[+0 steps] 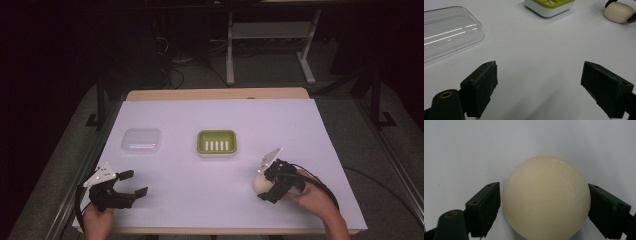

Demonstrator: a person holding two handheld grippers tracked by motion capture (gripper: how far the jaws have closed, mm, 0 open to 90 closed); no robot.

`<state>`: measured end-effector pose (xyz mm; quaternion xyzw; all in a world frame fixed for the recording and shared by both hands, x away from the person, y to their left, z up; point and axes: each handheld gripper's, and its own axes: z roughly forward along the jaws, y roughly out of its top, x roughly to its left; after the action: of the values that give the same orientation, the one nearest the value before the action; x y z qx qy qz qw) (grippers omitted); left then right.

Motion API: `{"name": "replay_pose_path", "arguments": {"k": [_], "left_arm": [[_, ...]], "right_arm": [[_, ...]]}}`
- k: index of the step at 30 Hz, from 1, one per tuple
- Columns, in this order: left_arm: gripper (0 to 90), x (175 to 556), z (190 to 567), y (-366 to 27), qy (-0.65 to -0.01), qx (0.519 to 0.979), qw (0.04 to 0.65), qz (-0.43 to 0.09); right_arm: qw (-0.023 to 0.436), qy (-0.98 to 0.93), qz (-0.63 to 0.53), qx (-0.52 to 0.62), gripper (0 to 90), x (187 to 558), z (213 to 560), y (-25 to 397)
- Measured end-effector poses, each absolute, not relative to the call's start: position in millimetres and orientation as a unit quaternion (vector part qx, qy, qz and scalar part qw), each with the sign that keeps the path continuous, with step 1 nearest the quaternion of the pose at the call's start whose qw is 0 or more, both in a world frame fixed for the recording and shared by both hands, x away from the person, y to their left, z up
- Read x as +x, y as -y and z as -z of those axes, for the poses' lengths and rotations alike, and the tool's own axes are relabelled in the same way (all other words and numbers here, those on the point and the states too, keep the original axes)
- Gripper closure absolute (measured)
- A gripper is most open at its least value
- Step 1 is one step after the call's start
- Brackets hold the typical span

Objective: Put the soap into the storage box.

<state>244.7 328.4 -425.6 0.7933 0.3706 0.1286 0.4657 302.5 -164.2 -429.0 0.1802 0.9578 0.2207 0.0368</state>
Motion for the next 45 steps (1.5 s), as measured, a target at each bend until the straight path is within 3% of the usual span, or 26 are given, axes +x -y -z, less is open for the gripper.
{"name": "replay_pose_path", "arguments": {"k": [17, 45], "left_arm": [[13.0, 245, 426, -328, -0.371, 0.794, 0.466, -0.125], [13.0, 246, 426, -329, -0.371, 0.793, 0.466, -0.126]], "right_arm": [[0.047, -0.959, -0.217, 0.174, 22.8, 302, 429, 165], [0.03, -0.955, -0.235, 0.18, 23.7, 310, 419, 164]]}}
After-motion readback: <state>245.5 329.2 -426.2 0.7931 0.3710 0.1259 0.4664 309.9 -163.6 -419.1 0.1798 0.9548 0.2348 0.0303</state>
